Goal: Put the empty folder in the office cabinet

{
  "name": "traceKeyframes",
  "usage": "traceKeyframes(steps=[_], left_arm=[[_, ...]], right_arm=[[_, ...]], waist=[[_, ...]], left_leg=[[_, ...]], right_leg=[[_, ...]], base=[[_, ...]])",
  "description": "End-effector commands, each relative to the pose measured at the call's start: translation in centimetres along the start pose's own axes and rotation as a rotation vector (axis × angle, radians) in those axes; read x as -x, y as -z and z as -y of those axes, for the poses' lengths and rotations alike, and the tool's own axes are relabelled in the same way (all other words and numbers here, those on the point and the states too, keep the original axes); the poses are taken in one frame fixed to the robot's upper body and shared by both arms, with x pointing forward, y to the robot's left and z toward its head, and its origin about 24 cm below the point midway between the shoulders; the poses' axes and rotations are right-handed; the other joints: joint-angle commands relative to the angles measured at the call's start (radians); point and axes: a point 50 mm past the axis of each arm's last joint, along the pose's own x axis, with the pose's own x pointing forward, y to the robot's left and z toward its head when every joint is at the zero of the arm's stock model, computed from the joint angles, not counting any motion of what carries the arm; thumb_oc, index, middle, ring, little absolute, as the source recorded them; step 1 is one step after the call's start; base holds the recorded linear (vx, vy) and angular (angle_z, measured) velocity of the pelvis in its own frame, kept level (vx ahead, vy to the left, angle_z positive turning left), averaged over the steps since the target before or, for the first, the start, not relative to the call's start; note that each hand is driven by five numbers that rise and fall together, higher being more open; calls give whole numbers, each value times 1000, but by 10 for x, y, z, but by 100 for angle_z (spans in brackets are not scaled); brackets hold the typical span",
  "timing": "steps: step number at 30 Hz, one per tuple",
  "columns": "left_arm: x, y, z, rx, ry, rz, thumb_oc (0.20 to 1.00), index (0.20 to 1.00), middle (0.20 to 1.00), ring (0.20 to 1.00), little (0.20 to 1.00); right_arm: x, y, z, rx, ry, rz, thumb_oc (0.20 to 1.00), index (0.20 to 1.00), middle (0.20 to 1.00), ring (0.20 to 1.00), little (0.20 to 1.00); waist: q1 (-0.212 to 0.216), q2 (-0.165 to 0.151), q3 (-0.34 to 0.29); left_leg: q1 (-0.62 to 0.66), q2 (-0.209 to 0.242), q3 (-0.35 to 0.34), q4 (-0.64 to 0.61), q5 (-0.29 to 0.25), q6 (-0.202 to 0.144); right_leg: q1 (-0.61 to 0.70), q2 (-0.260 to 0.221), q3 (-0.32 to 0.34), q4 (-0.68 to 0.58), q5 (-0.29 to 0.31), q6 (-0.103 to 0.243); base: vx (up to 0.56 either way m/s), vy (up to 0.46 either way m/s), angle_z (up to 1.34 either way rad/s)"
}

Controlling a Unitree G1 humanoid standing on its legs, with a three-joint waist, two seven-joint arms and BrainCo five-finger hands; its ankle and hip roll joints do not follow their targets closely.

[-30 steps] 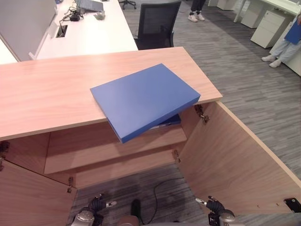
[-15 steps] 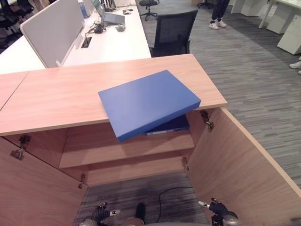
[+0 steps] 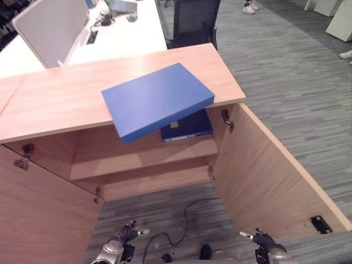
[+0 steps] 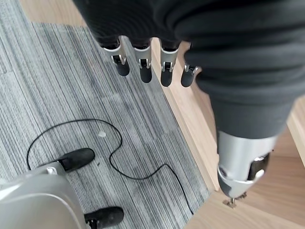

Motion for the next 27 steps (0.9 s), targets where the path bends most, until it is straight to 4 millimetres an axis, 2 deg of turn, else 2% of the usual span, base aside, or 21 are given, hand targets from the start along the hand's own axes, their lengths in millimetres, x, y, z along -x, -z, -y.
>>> traceKeyframes(steps=[1,10,13,17,19,23,24,27], left_arm=[[2,5,-12,-32,-28,-8,1000,1000,1000,1000,1000],[2,3,-17,-33,-36,2,1000,1000,1000,1000,1000],[1,-5,-20,-38,-44,30,1000,1000,1000,1000,1000],[-1,-20,-31,-53,-67,74,1000,1000,1000,1000,1000],[-1,-24,-34,-72,-70,84,1000,1000,1000,1000,1000],[1,-17,-33,-61,-73,70,1000,1000,1000,1000,1000],[1,-15,-33,-60,-75,68,1000,1000,1000,1000,1000],[5,-7,-33,-64,-87,74,1000,1000,1000,1000,1000]], right_arm=[[0,-6,-15,-21,-41,33,1000,1000,1000,1000,1000],[-1,-11,-19,-13,-54,46,1000,1000,1000,1000,1000],[-2,-18,-20,-25,-52,67,1000,1000,1000,1000,1000],[-4,-40,-30,-28,-80,125,1000,1000,1000,1000,1000],[-3,-41,-33,-18,-90,139,1000,1000,1000,1000,1000],[-1,-41,-34,39,-88,172,1000,1000,1000,1000,1000],[0,-46,-33,74,-82,201,1000,1000,1000,1000,1000],[15,-96,-19,303,-8,489,1000,1000,1000,1000,1000]], waist=[[41,-70,-10],[57,-80,-7],[60,-83,6],[62,-80,45],[69,-85,35],[83,-98,10],[84,-99,5],[84,-109,-3]], left_leg=[[-10,-42,2,14,-66,17],[-21,-61,-3,6,-63,35],[-34,-69,-9,15,-64,45],[-82,-68,-7,38,-48,66],[-112,-79,-12,59,-47,72],[-110,-88,-19,54,-49,69],[-108,-87,-22,54,-50,68],[-89,-82,-27,47,-55,63]], right_leg=[[30,-82,115,-91,44,111],[21,-109,105,-73,53,136],[-11,-123,104,-22,56,143],[-96,-126,115,117,42,170],[-66,-118,130,110,10,158],[-13,-111,154,57,-3,143],[-12,-106,166,50,-5,140],[8,-99,177,18,-7,135]], base=[[38,112,2],[7,83,-6],[-41,69,7],[-131,68,1],[-89,33,4],[21,-10,6],[50,-40,-4],[67,-59,-1]])
